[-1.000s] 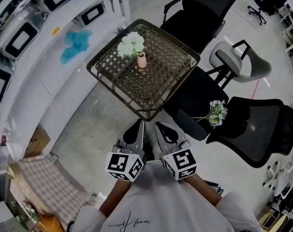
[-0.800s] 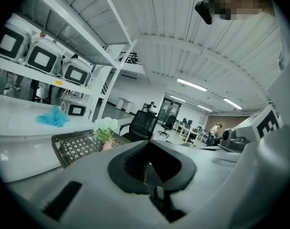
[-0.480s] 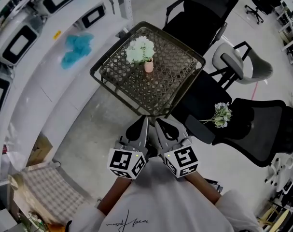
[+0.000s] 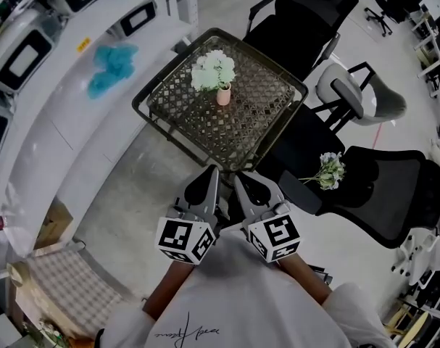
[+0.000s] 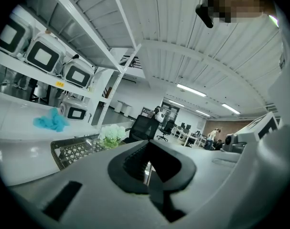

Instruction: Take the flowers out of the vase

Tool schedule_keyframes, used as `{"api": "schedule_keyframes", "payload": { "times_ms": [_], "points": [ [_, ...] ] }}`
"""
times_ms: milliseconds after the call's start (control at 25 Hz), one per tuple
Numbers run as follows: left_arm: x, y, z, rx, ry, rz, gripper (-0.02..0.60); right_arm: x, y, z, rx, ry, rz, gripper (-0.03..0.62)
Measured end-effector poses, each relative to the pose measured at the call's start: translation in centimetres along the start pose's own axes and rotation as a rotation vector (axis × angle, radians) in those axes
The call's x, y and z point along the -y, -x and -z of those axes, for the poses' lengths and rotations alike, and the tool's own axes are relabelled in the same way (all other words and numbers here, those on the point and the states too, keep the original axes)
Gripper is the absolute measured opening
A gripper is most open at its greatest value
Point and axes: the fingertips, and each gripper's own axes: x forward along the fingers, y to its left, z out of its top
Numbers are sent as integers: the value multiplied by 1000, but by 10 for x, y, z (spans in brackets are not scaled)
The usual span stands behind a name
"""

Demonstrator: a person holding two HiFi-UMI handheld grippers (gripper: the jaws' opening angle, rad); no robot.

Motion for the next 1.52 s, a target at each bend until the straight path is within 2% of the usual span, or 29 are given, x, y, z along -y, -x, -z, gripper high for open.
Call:
{"api": "schedule_keyframes", "payload": {
  "times_ms": [400, 1000, 1520],
  "points": [
    [-9, -17, -6, -1, 2, -11, 2, 10, -21, -9, 8, 2, -27, 15],
    [-25, -87, -7, -39, -39, -86, 2, 88, -58, -15, -5, -30, -37, 31],
    [-36, -140, 2, -80, 34, -119, 2, 126, -100, -6, -58, -49, -109, 31]
  ]
}}
